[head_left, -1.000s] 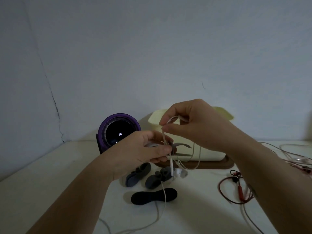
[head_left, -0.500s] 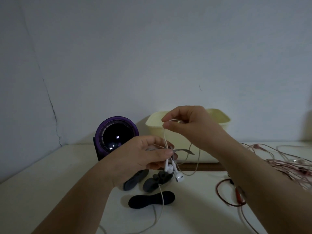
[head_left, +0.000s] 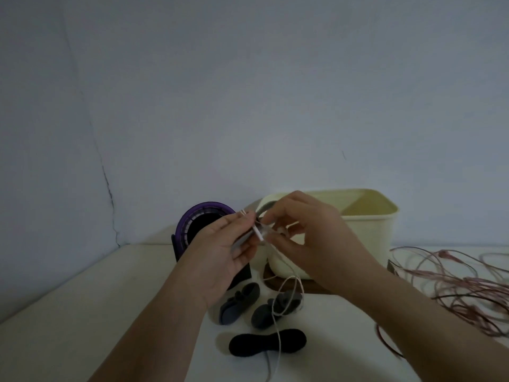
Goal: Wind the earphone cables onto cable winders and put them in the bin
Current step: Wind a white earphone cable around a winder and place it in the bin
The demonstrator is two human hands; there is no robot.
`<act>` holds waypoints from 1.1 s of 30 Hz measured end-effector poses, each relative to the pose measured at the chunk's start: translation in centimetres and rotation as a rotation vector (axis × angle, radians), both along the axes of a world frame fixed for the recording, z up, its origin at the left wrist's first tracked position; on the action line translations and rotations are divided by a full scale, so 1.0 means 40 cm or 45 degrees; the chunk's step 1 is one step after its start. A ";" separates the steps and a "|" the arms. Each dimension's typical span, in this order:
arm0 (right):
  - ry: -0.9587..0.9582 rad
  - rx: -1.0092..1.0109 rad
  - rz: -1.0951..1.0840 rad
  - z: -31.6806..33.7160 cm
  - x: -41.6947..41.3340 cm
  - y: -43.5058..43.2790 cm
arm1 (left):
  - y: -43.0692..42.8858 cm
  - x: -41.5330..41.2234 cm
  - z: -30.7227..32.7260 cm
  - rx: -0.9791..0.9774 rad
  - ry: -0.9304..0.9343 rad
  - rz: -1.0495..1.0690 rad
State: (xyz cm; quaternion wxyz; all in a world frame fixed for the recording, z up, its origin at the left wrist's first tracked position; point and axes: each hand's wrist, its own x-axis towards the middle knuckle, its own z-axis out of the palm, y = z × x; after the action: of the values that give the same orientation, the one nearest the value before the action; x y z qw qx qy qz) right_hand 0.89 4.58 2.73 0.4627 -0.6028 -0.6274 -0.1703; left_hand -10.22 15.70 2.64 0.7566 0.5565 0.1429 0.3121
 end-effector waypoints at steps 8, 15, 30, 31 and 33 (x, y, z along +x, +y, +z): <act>0.966 0.200 0.183 0.002 -0.021 0.006 | -0.007 0.007 0.002 0.076 -0.027 0.019; 1.740 0.204 0.348 -0.031 -0.050 0.035 | -0.013 0.012 -0.006 0.292 -0.018 0.091; 1.727 0.595 0.234 -0.045 -0.072 0.041 | -0.055 0.036 -0.029 0.488 -0.025 0.225; 1.680 0.598 0.219 -0.045 -0.073 0.039 | -0.055 0.036 -0.030 0.483 -0.025 0.224; 1.593 0.572 0.186 -0.047 -0.070 0.040 | -0.055 0.037 -0.031 0.464 -0.027 0.215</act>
State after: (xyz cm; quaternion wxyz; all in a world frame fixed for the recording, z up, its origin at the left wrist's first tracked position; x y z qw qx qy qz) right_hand -1.89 6.17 0.83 0.8640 -0.4329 -0.2292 0.1165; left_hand -8.74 13.52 1.41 0.6159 0.6670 0.1221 0.4010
